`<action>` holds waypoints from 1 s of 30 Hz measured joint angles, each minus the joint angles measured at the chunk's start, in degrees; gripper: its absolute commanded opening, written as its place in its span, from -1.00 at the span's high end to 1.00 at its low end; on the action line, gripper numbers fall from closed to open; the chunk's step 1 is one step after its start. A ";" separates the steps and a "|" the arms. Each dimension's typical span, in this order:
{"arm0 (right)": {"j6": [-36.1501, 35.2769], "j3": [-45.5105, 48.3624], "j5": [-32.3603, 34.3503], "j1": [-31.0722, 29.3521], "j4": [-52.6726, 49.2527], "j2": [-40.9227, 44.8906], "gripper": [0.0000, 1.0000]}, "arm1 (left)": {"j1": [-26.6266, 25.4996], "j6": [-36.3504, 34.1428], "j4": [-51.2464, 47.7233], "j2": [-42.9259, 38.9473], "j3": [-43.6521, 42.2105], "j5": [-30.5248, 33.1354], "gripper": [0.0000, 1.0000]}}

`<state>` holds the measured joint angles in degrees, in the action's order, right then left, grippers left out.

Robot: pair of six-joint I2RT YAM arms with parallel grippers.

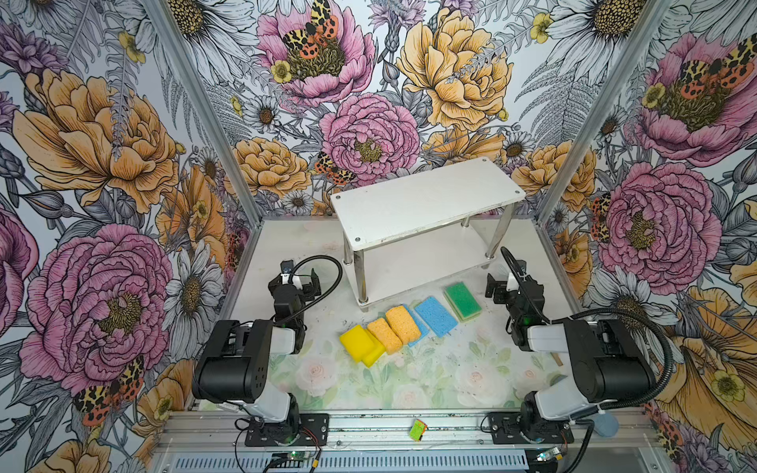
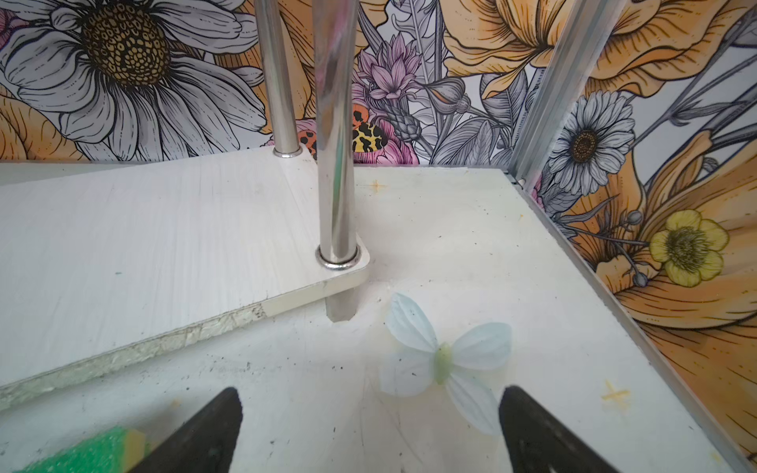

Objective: Place and organize the cleaning sponges onto the shelf

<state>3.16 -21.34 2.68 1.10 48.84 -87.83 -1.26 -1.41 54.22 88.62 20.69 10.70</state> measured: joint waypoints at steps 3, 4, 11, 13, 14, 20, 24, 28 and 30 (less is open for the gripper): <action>0.00 0.00 0.00 0.00 0.00 0.00 -0.99 | 0.00 -0.02 0.00 0.00 0.00 0.00 -0.98; 0.00 0.00 0.00 0.00 0.02 0.00 -0.99 | 0.00 -0.02 0.00 0.00 0.00 0.00 -0.98; 0.00 0.00 0.00 0.00 0.00 0.00 -0.99 | 0.55 0.11 -0.07 0.00 0.00 -1.07 -0.98; 0.00 0.00 0.00 0.00 0.00 0.00 -0.97 | 1.01 0.28 -0.13 0.00 0.00 -1.51 -0.98; 0.00 0.00 0.00 0.00 0.00 0.00 -0.99 | 1.07 0.44 -0.20 0.00 0.00 -1.51 -0.98; 0.00 0.00 0.00 0.00 0.00 0.00 -0.99 | 1.03 0.48 -0.42 0.00 0.02 -1.51 -0.98; 0.00 0.00 0.00 0.00 0.00 0.00 -0.99 | 1.01 0.46 -0.42 0.00 0.02 -1.49 -0.98; -0.02 0.00 -0.02 0.00 0.00 0.00 -0.99 | 0.11 0.37 -0.48 -0.17 0.00 -1.03 -0.98; -0.07 -0.63 -0.66 0.00 -1.66 0.07 -0.99 | -0.96 -0.07 -1.60 -1.60 0.00 -0.48 -0.98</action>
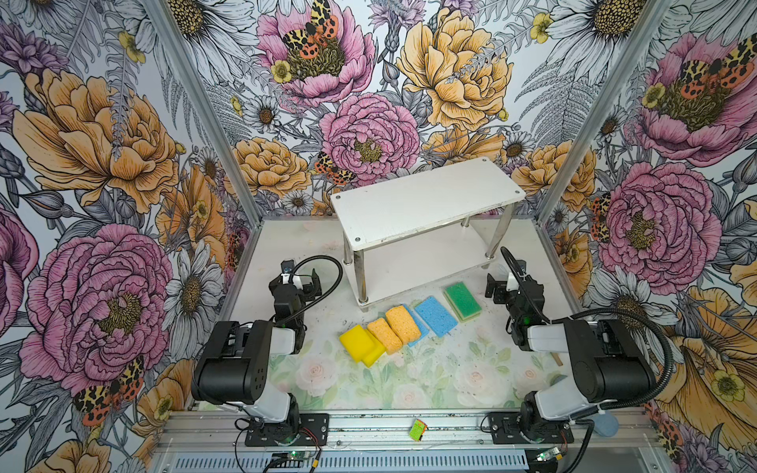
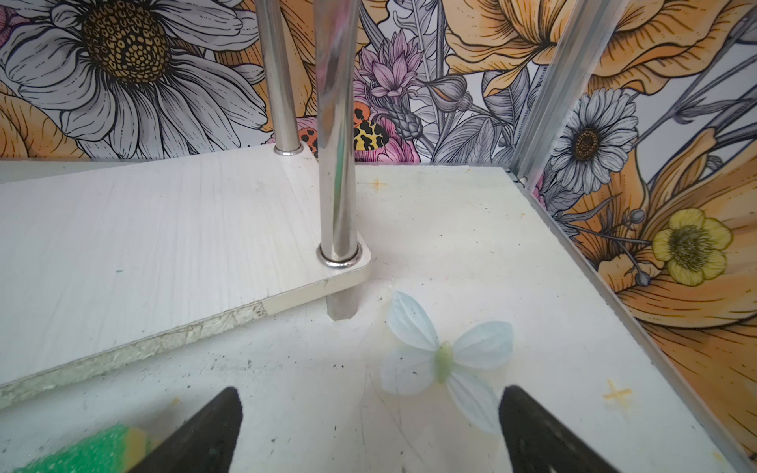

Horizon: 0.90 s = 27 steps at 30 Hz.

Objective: Place and organize the cleaning sponges onto the shelf

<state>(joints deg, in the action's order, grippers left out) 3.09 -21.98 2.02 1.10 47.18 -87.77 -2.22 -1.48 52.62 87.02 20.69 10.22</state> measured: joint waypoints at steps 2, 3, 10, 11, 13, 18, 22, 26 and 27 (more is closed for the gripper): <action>-0.17 -1.88 -0.90 0.00 -4.22 0.76 -0.98 | -1.07 -0.46 -1.86 -2.89 0.00 0.98 -0.98; -0.20 -3.23 -1.40 0.00 -6.73 1.46 -0.97 | -1.49 -0.59 -2.82 -4.57 0.00 1.40 -0.98; -1.07 -13.11 -8.17 0.00 -22.34 7.54 -0.97 | -2.34 -0.68 -14.23 -18.99 1.44 3.10 -0.98; -1.03 -14.12 -9.64 0.00 -24.59 8.20 -0.97 | -2.34 -0.33 -16.20 -21.09 1.66 3.32 -0.98; -0.74 -16.22 -12.83 -0.31 -29.73 8.96 -0.97 | -2.34 0.79 -20.57 -25.22 2.05 3.52 -0.98; 0.55 -19.19 -17.97 -4.96 -40.81 10.91 -0.97 | -2.34 5.31 -33.03 -33.11 3.56 2.89 -0.98; 2.51 -18.88 -19.85 -13.07 -45.05 15.08 -0.97 | -2.45 8.98 -41.81 -37.42 4.83 1.33 -0.98; 6.47 -15.87 -19.34 -21.49 -43.93 21.11 -0.98 | -2.43 12.66 -48.24 -40.83 4.92 -0.15 -0.98; 7.65 -14.78 -18.62 -23.80 -43.15 22.58 -0.97 | -2.43 13.64 -49.53 -41.53 4.92 -0.92 -0.98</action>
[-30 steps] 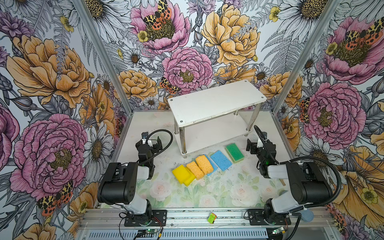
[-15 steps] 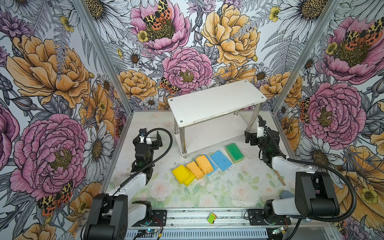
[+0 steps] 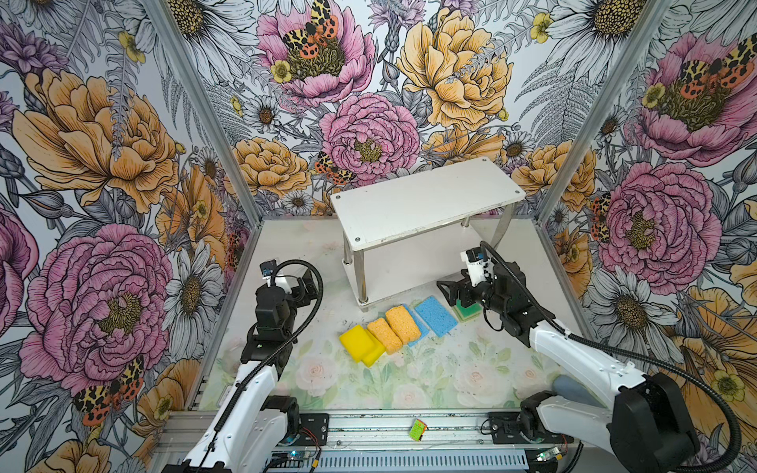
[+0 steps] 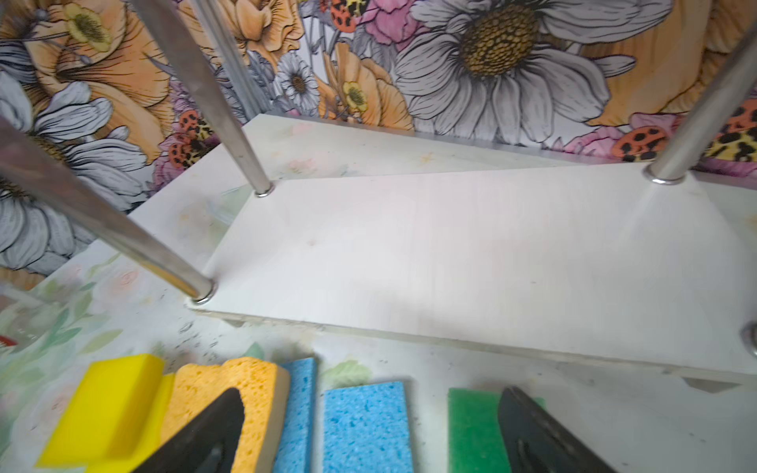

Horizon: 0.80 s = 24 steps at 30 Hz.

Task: Place and organize the cleaning sponges onto the shelf
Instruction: 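Reach the right gripper across to the yellow sponge nearest the robot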

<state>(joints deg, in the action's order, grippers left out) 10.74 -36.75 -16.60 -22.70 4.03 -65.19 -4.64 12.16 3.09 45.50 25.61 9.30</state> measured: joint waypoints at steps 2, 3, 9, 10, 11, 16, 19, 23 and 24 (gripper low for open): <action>1.75 1.99 1.90 -4.55 1.55 2.16 -0.97 | 0.07 1.33 -1.66 -0.85 0.00 -1.81 -0.98; 2.32 2.67 3.43 -7.28 2.16 2.91 -0.97 | 0.11 1.75 -2.43 -1.07 0.00 -3.06 -0.98; 2.91 3.02 11.37 -21.84 2.91 2.12 -0.96 | 1.38 4.48 -6.82 -0.83 0.20 -6.69 -0.98; 2.75 2.29 12.94 -24.24 2.51 0.83 -0.96 | 2.14 5.05 -7.54 -0.70 0.35 -7.43 -0.98; 2.71 1.49 14.01 -26.08 2.40 -0.48 -0.96 | 3.23 5.90 -8.17 -0.61 0.44 -8.57 -0.98; 2.71 -7.48 20.50 -35.60 -0.39 -10.49 -0.96 | 9.64 10.75 -9.49 1.62 0.46 -15.67 -0.98; 2.73 -13.53 24.00 -39.95 -2.08 -16.33 -0.96 | 10.88 12.48 -10.38 4.61 0.55 -19.17 -0.98; 2.97 -19.37 26.97 -43.87 -3.93 -22.56 -0.96 | 10.88 13.46 -11.98 7.19 0.66 -22.45 -0.98; 3.26 -20.46 27.43 -44.50 -4.55 -23.87 -0.96 | 10.88 13.51 -12.35 7.39 0.74 -22.95 -0.98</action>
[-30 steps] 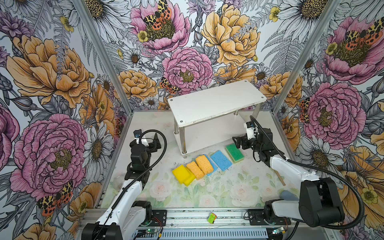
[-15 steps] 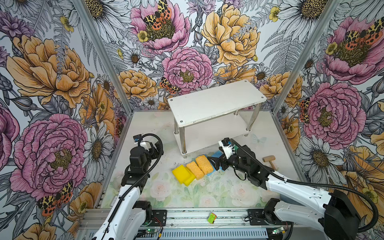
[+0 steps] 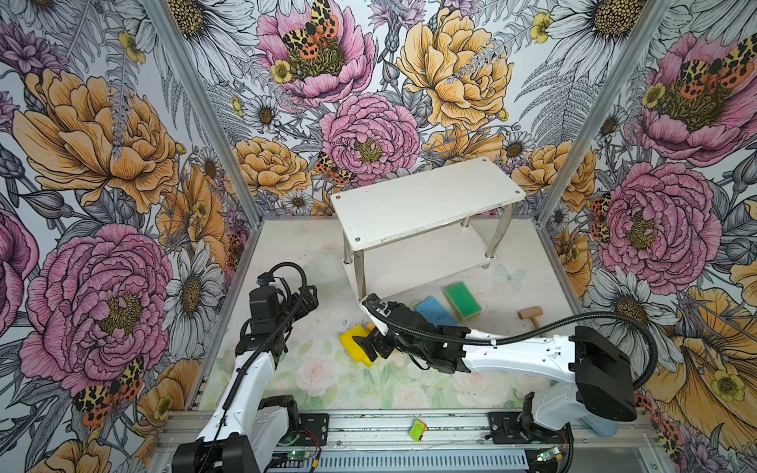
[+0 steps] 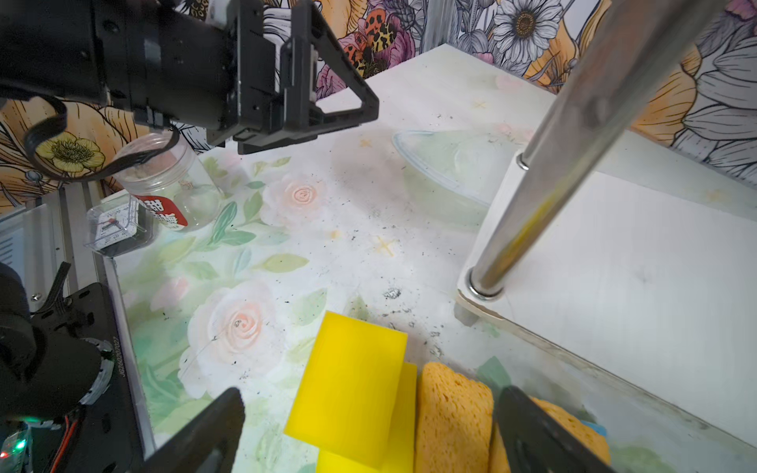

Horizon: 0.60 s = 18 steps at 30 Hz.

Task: Place and organize the cleaning sponges onto the shelf
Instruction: 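Reach the right gripper across to the yellow sponge nearest the robot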

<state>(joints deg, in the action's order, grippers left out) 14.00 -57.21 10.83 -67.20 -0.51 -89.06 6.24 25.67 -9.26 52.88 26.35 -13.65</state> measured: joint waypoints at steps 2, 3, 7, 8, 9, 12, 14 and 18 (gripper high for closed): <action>0.81 -1.84 1.07 -0.79 -1.05 -2.32 -0.96 | 0.00 0.17 -0.55 -0.07 0.15 -0.92 -0.98; 1.40 -2.36 1.51 -0.98 -1.36 -3.15 -0.96 | 0.00 0.42 -0.79 -0.20 0.22 -1.11 -0.98; 6.21 -3.96 4.46 -1.92 -3.41 -5.92 -0.96 | 0.00 1.97 -2.64 -1.05 0.76 -1.92 -0.98; 7.13 -4.20 4.92 -2.14 -3.93 -6.36 -0.96 | 0.00 2.38 -2.95 -1.11 0.83 -2.36 -0.98; 7.96 -4.63 5.44 -2.34 -4.66 -6.82 -0.96 | 0.00 2.97 -3.26 -1.14 0.87 -2.93 -0.98; 9.66 -6.73 6.82 -2.93 -6.86 -8.52 -0.96 | 0.00 4.46 -4.31 -1.07 0.92 -4.90 -0.98; 10.58 -8.11 7.56 -3.15 -8.28 -9.68 -0.95 | 0.00 5.25 -4.81 -0.76 1.03 -6.49 -0.98; 11.47 -10.23 8.48 -3.52 -11.39 -11.58 -0.94 | 0.00 6.56 -5.53 0.00 1.09 -9.25 -0.98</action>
<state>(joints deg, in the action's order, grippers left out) 25.47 -67.44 19.31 -70.72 -11.90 -100.64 6.24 32.23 -14.79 52.88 27.44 -22.90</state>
